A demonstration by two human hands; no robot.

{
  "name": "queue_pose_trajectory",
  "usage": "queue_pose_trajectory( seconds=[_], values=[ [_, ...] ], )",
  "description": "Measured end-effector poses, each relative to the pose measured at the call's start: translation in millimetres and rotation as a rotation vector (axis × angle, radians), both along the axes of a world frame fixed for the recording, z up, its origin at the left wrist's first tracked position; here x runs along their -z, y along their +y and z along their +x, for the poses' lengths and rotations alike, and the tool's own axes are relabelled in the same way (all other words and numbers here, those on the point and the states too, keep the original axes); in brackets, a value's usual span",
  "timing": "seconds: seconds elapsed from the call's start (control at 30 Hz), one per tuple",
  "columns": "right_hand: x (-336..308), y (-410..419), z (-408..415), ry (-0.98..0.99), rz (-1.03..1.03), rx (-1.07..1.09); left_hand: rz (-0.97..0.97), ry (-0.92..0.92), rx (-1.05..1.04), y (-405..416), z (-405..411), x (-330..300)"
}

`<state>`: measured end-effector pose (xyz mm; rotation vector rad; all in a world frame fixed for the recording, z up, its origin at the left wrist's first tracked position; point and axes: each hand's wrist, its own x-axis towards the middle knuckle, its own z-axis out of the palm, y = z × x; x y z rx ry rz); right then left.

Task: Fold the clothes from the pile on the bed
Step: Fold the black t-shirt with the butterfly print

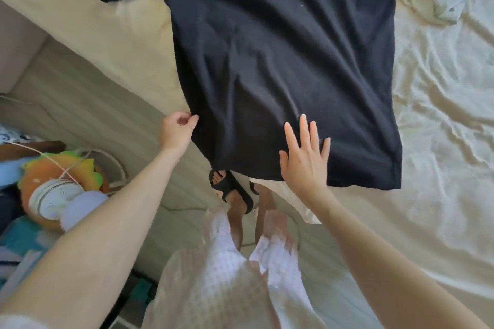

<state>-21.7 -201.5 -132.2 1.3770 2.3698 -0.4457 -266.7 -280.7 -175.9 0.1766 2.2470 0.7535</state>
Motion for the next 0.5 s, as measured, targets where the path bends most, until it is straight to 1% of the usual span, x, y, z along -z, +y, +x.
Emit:
queue_pose_trajectory(
  seconds=[0.17,0.27,0.37,0.43,0.5],
  values=[
    [1.4,-4.2,2.0,-0.081,-0.044,-0.001,-0.043,-0.073,-0.098,-11.0,-8.8,0.2],
    [2.3,-0.9,5.1,-0.126,-0.064,-0.024,-0.070,-0.054,-0.050,-33.4,-27.4,-2.7],
    [4.4,-1.5,2.9,-0.179,-0.075,-0.044,-0.062,-0.044,0.052,-52.5,-48.3,-1.6],
    [5.4,-3.9,1.6,-0.208,-0.072,-0.049,-0.045,-0.096,0.099,-52.7,-49.1,2.6],
    [5.3,-6.3,1.0,-0.219,-0.077,-0.044,-0.001,-0.221,0.050,-48.1,-38.7,6.0]
  ],
)
